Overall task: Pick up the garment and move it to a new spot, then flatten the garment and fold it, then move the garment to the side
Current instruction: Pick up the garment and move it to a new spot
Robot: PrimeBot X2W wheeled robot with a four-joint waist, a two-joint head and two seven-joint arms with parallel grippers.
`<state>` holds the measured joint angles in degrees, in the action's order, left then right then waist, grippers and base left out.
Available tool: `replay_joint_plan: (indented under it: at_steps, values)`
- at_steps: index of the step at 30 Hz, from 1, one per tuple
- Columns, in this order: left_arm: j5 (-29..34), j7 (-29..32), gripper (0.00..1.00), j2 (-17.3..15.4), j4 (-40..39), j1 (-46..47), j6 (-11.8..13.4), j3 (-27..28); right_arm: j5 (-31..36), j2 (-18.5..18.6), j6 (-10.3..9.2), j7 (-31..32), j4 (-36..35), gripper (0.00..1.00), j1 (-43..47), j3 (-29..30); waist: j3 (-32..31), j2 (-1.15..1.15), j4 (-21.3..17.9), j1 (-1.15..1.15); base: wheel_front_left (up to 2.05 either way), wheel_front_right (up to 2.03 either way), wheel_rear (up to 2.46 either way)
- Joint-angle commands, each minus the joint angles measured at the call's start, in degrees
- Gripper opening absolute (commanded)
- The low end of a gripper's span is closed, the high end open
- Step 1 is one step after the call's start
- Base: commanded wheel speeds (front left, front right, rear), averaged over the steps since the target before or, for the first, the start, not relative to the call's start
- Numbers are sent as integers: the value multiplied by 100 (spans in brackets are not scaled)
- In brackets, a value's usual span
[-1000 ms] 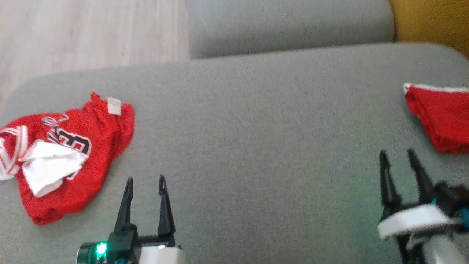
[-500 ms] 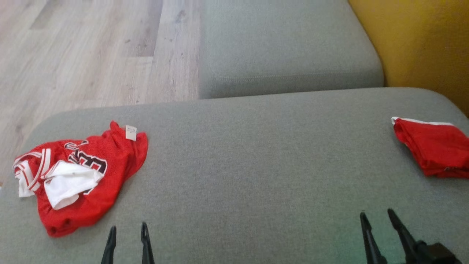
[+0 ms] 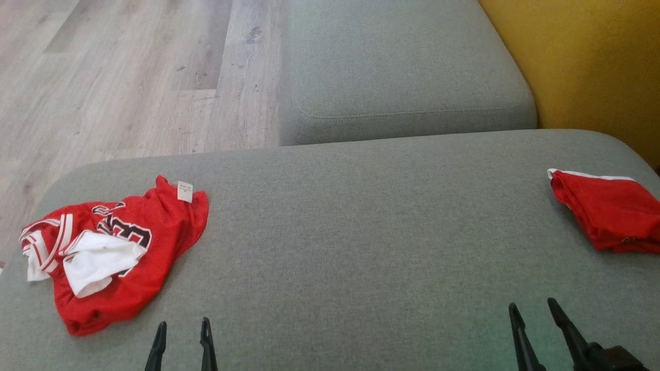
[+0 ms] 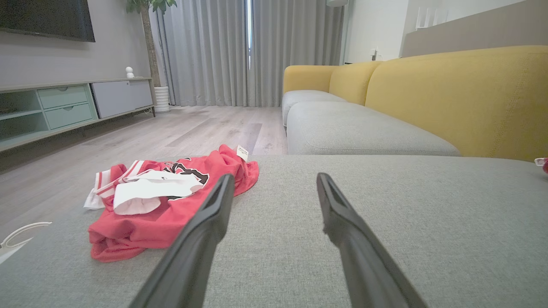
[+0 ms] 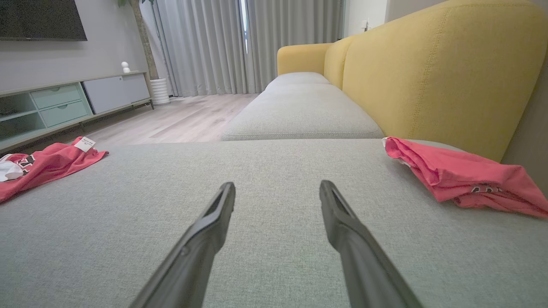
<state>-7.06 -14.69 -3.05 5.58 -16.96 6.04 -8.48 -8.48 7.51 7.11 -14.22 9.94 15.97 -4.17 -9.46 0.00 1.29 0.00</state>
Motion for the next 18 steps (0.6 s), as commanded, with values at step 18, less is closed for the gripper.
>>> replay_joint_plan:
  at_steps: [18]
  values:
    - [101, -31, 100, 17, -195, 310, 11, 108, -29, 51, 37, -78, -257, 100, -248, -165, 81, 0, 301, 0, 0, 0, 0]
